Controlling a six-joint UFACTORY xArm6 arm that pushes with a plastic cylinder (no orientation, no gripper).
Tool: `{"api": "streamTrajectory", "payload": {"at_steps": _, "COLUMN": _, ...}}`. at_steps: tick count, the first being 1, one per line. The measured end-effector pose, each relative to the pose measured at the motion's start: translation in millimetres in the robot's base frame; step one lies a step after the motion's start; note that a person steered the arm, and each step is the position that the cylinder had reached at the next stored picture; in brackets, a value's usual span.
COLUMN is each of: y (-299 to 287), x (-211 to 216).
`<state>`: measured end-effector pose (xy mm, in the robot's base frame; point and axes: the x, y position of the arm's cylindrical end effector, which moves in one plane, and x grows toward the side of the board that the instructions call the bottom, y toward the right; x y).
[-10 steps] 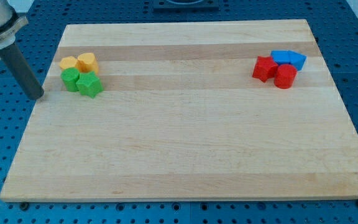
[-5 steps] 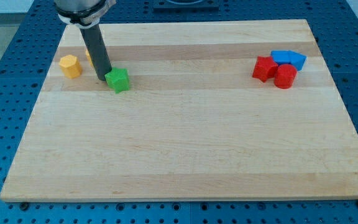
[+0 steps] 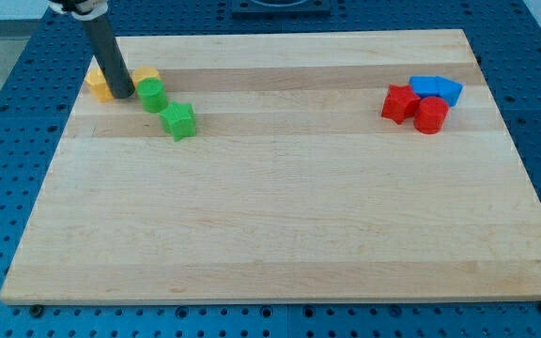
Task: Separate the green blocks from the yellow blocks
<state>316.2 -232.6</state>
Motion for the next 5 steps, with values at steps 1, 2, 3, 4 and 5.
{"api": "streamTrajectory", "payload": {"at_steps": 1, "y": 10.4, "x": -1.0}}
{"api": "streamTrajectory", "payload": {"at_steps": 2, "y": 38.2, "x": 2.7}}
{"api": "streamTrajectory", "payload": {"at_steps": 3, "y": 63.9, "x": 3.5}}
{"api": "streamTrajectory", "payload": {"at_steps": 4, "y": 65.0, "x": 3.5}}
{"api": "streamTrajectory", "payload": {"at_steps": 5, "y": 61.3, "x": 3.3}}
